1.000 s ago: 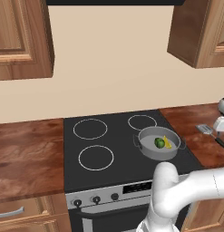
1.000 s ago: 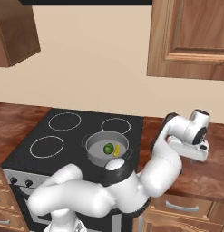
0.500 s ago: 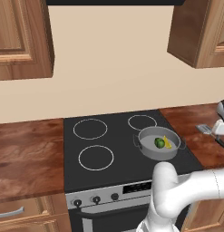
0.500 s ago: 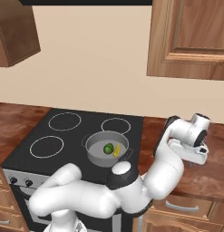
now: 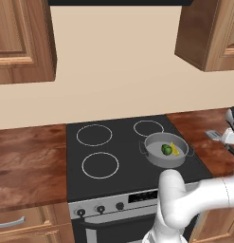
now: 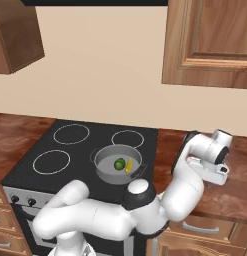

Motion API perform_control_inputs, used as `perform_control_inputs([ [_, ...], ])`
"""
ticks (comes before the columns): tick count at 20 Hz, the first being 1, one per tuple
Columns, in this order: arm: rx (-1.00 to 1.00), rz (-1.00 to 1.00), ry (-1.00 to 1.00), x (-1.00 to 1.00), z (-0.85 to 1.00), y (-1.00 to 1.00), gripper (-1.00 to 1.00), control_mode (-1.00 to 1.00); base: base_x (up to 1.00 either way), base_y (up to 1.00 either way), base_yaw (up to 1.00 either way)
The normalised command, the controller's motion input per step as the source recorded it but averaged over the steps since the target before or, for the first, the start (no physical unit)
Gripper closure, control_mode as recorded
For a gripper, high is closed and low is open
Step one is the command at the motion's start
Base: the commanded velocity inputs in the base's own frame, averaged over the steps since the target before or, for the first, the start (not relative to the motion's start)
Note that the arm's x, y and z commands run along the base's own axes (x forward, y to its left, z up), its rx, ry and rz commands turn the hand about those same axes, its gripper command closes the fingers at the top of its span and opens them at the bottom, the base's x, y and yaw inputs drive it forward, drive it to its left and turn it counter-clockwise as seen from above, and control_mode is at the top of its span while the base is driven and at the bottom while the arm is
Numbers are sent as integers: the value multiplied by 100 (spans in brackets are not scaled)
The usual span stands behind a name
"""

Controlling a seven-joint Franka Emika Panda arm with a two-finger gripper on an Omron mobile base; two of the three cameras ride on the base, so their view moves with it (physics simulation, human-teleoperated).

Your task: Put the avocado and lemon wedge in the pot. Retrieve the spatula and lightly stir the vegetables in the pot.

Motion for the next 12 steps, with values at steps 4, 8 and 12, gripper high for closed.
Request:
perform_control_inputs([
  [4, 6, 5, 10, 0, -23, 0, -100, -100, 0, 0, 0],
  [8, 1, 5, 1, -32, -2, 21, -100, -100, 0, 0, 0],
  [12, 0, 10, -9, -36, -4, 11, -100, -100, 0, 0, 0],
])
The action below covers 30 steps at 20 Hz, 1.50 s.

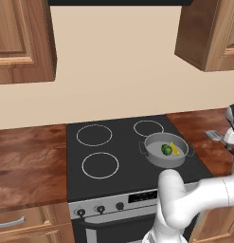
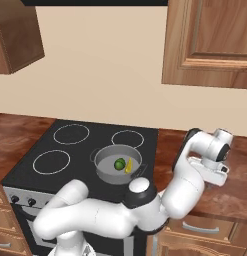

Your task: Put the avocado and lemon wedge in the pot. Retrieve the spatula and lightly stir the vegetables in the pot.

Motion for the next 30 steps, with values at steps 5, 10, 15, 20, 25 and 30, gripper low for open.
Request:
perform_control_inputs([
  [5, 0, 6, -22, -20, -16, 7, -100, -100, 0, 0, 0],
  [10, -1, 0, -23, 8, -4, 1, -100, -100, 0, 0, 0],
  [15, -2, 0, -2, 33, 0, 0, -100, -100, 0, 0, 0],
  [20, -10, -2, -3, 13, -3, 0, -100, -100, 0, 0, 0],
  [25, -17, -13, -12, 0, 0, 0, -100, -100, 0, 0, 0],
  [30, -9, -10, -5, 0, 0, 1, -100, -100, 0, 0, 0],
])
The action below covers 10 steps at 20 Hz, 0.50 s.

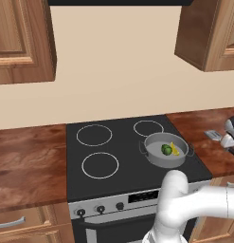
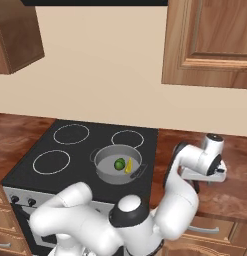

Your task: Put the avocado and lemon wedge in the pot. Retrieve the spatula and lightly stir the vegetables in the pot.

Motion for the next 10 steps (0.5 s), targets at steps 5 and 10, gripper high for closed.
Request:
perform_control_inputs([
  [5, -4, -7, -2, 0, -11, 1, -100, -100, 0, 0, 0],
  [10, 0, -4, -1, 0, -17, 1, -100, -100, 0, 0, 0],
])
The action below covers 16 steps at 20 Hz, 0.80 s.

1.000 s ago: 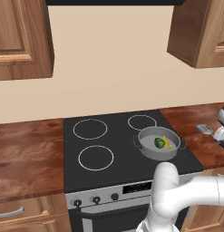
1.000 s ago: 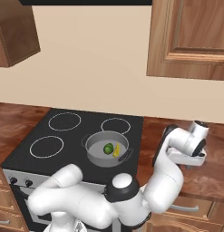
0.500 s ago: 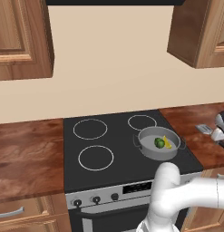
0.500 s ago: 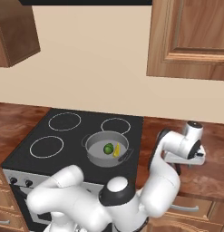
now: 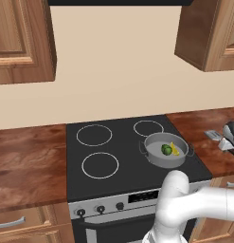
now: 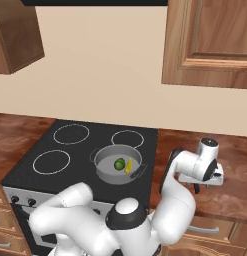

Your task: Put the avocado and lemon wedge in the pot. Retrieve the spatula and lightly stir the vegetables in the pot.

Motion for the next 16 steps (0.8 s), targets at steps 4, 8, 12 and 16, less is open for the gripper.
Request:
perform_control_inputs([
  [4, 0, 0, 0, 0, -2, 0, -100, -100, 0, 0, 0],
  [8, 0, 0, 0, 0, 0, 0, -100, -100, 0, 0, 0],
  [12, 0, 0, 0, 0, 0, 1, -100, -100, 0, 0, 0],
  [16, 0, -1, 0, 0, 0, 16, 100, -100, 0, 0, 0],
])
